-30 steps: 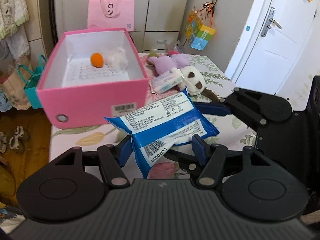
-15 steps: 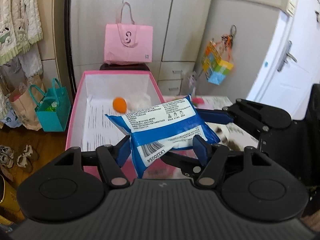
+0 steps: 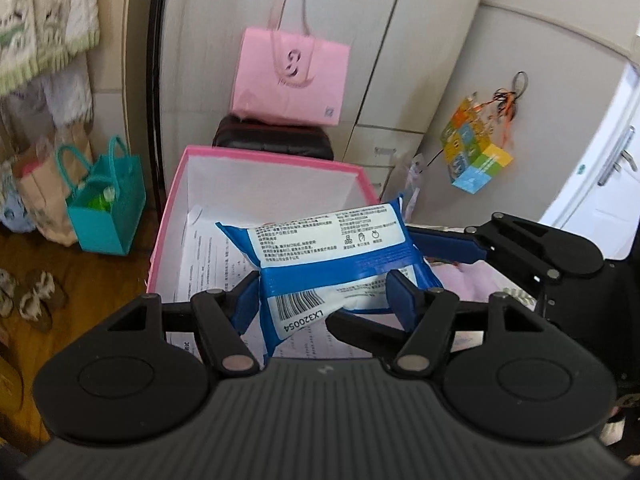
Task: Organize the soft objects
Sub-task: 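Carry the wipes pack with both tools into the pink box and release, then withdraw both open tools from the box toward the plush toys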
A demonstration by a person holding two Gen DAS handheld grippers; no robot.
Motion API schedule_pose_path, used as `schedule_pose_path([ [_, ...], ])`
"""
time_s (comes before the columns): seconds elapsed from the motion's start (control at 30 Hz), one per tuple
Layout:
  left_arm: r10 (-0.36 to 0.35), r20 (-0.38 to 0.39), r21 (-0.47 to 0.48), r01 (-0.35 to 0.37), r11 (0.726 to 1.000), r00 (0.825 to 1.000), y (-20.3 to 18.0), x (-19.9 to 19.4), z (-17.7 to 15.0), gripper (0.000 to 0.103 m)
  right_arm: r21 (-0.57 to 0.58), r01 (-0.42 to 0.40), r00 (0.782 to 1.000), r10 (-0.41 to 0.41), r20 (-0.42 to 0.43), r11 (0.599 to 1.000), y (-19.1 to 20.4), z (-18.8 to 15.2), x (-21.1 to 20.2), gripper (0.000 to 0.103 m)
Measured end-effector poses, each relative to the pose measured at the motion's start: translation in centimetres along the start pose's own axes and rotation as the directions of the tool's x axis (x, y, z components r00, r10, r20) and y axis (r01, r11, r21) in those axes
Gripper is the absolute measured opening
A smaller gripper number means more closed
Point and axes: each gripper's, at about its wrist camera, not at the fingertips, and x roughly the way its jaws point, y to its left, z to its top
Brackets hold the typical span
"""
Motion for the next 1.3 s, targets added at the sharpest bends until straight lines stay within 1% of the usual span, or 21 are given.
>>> schedule_pose_path([
  [0.07, 0.002, -0.024, -0.032, -0.003, 0.999, 1.0, 0.8, 1.0, 0.1, 0.065, 0.006, -0.006, 1.0, 0.006, -0.028, 1.0, -0.5, 0.1, 1.4, 0.079],
  [0.13, 0.006, -0.041, -0.042, -0.008, 0.999, 0.999, 1.2, 2.1, 0.2, 0.065, 0.003, -0.011, 0.999, 0.012, -0.053, 1.0, -0.7, 0.0, 2.4, 0.079],
  [0.33, 0.029, -0.064, -0.025, -0.031, 0.999, 0.997, 1.6, 3.9, 0.2, 0.065, -0.01, -0.006, 0.994, 0.005, -0.109, 1.0, -1.3, -0.4, 4.5, 0.079],
  [0.4, 0.041, -0.062, -0.019, -0.042, 0.999, 0.997, 1.6, 4.4, 0.1, 0.065, -0.029, 0.014, 0.992, -0.017, -0.126, 0.999, -1.3, -0.5, 5.1, 0.078],
  [0.5, 0.087, -0.037, 0.0, -0.087, 0.996, 0.996, 1.6, 4.4, 0.0, 0.066, -0.068, 0.062, 0.987, -0.071, -0.143, 0.996, -1.0, -0.6, 5.6, 0.078],
  [0.57, 0.113, -0.02, 0.013, -0.113, 0.994, 0.993, 1.7, 4.1, 0.0, 0.067, -0.088, 0.093, 0.983, -0.105, -0.15, 0.992, -1.0, -0.8, 5.7, 0.078],
  [0.67, 0.119, -0.016, 0.029, -0.118, 0.993, 0.993, 1.9, 3.3, 0.0, 0.067, -0.062, 0.079, 0.983, -0.088, -0.16, 0.995, -1.4, -1.1, 5.2, 0.078],
  [0.8, 0.122, -0.014, 0.055, -0.121, 0.991, 0.992, 1.5, 1.8, -0.4, 0.068, -0.038, 0.066, 0.986, -0.071, -0.15, 0.997, -1.5, -1.0, 3.9, 0.078],
  [1.17, 0.064, 0.01, 0.117, -0.065, 0.991, 0.998, -1.2, -3.9, -1.7, 0.071, -0.049, 0.046, 0.991, -0.051, -0.12, 0.998, 0.0, -0.9, -0.8, 0.078],
  [1.3, 0.054, 0.023, 0.14, -0.057, 0.988, 0.998, -2.5, -6.0, -2.2, 0.071, -0.052, 0.032, 0.994, -0.038, -0.105, 0.998, 0.7, -0.9, -3.0, 0.078],
])
